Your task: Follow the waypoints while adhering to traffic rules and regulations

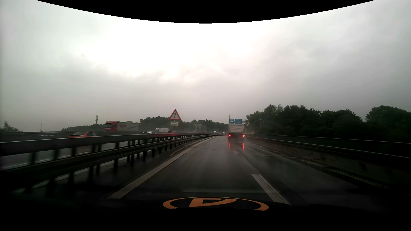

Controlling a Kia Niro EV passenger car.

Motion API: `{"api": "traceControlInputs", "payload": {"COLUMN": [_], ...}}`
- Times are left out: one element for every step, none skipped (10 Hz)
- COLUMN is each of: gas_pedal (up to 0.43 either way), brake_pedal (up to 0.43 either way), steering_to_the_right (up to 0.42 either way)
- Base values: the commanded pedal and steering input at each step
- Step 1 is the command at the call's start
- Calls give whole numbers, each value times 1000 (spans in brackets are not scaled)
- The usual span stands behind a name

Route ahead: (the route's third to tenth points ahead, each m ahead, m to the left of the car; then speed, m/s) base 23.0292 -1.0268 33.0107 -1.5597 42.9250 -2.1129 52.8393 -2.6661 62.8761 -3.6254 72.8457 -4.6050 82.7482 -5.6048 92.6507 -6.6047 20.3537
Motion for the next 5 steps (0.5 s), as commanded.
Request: {"api": "traceControlInputs", "payload": {"gas_pedal": [67, 67, 67, 59, 59], "brake_pedal": [0, 0, 0, 0, 0], "steering_to_the_right": [11, 11, 11, 11, 10]}}
